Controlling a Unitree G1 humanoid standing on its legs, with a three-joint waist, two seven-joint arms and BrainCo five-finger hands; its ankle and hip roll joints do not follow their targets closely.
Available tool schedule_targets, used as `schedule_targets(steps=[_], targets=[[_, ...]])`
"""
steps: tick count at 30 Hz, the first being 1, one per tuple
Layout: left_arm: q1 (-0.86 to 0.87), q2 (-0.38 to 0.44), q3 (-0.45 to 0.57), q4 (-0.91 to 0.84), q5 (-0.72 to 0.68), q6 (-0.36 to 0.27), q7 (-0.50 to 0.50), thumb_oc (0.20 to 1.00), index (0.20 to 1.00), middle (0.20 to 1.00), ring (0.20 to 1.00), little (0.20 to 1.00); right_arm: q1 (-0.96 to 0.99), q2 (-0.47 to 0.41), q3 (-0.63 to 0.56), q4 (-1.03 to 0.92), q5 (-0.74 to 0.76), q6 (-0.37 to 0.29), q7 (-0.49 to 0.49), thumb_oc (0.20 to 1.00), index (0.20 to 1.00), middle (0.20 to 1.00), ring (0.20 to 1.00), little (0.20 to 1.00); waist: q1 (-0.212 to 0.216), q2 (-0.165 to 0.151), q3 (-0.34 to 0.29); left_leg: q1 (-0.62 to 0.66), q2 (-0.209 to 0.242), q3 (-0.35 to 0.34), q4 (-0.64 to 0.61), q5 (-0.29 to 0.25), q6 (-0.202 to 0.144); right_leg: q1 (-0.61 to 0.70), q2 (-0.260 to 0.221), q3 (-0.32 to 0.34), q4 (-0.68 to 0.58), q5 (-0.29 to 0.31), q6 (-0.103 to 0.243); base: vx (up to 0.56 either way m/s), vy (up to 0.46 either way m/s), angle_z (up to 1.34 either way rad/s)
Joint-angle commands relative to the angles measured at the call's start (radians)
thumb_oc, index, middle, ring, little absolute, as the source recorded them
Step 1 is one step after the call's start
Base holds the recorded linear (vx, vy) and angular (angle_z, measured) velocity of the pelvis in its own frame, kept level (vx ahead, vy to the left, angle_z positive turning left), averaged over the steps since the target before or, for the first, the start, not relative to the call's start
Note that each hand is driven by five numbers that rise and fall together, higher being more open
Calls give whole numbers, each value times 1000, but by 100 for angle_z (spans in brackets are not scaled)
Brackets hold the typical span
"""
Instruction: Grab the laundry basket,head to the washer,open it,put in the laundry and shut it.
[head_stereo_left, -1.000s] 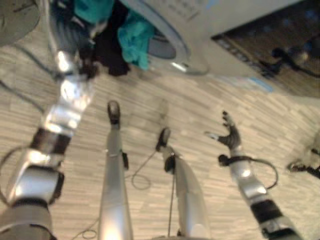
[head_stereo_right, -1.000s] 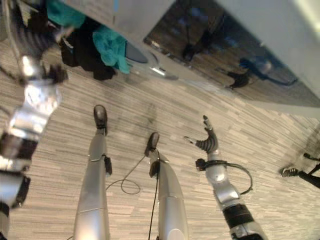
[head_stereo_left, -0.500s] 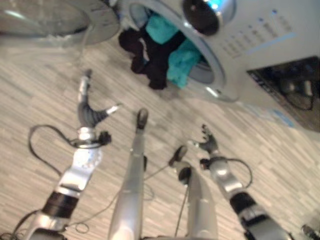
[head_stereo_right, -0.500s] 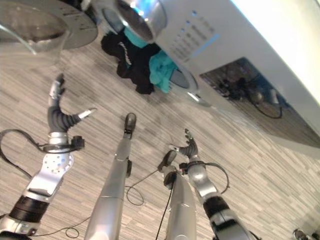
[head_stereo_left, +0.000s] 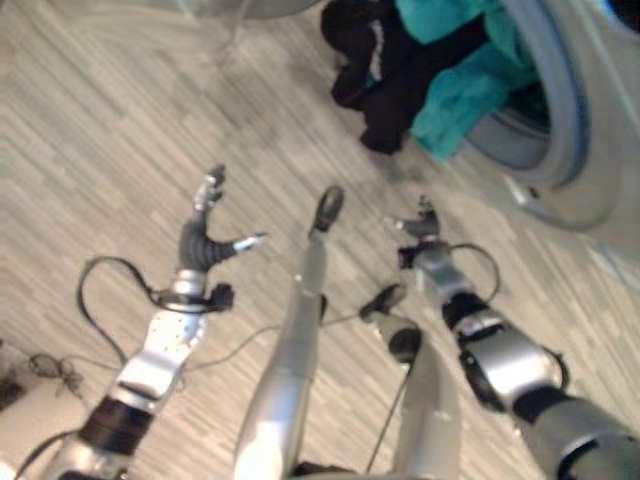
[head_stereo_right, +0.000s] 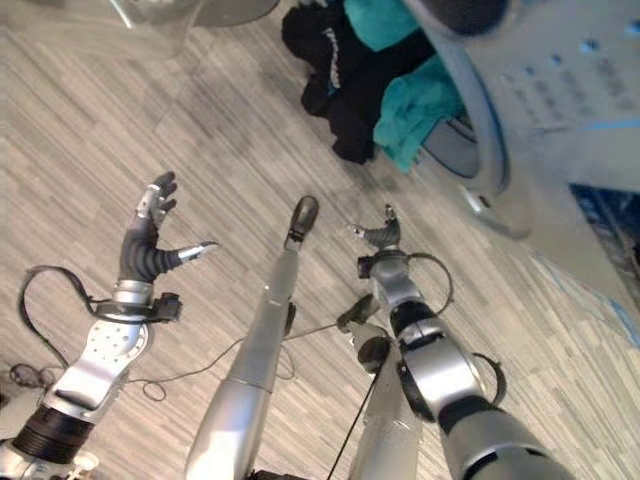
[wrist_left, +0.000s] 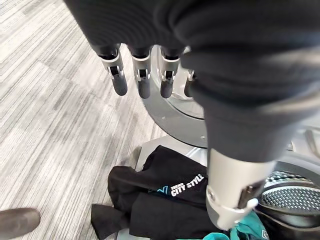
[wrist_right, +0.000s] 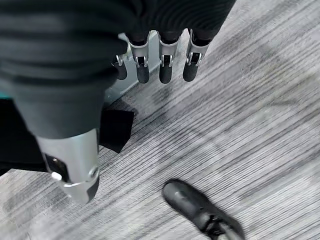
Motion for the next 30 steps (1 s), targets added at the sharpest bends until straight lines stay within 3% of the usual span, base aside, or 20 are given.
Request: schedule_targets(steps=[1,9,18,30], targets=[[-28,-45,-36,-57,-67,-57,-25,1000,1000,1000,1000,1000,51,-27,5,12,62,-10,-15,1000,1000,1000,1000,1000,41,75,-2,-4,12,125,48,-160,18,-13,4,-9,-117,69,59,30,12,19],[-57,-68,-99,-66,-119,-67,-50,1000,1000,1000,1000,1000,-58,-80,-49,62,115,-22,-46,1000,1000,1000,1000,1000,88,117,-2,-58,-24,118,65,-168,30,-54,-28,-27,-60,40,70,38,8,13],[-42,-72,-121,-75,-152,-76,-46,1000,1000,1000,1000,1000,-148,-232,-63,129,77,2,-99,1000,1000,1000,1000,1000,142,157,-18,-111,-63,112,82,-174,40,-83,-66,-42,-13,19,82,40,11,15],[-33,-78,-98,-109,-226,-97,-69,1000,1000,1000,1000,1000,-194,-355,-75,139,152,-12,-78,1000,1000,1000,1000,1000,145,160,-22,-182,-87,121,143,-203,50,-142,-107,-32,63,0,84,23,23,4]])
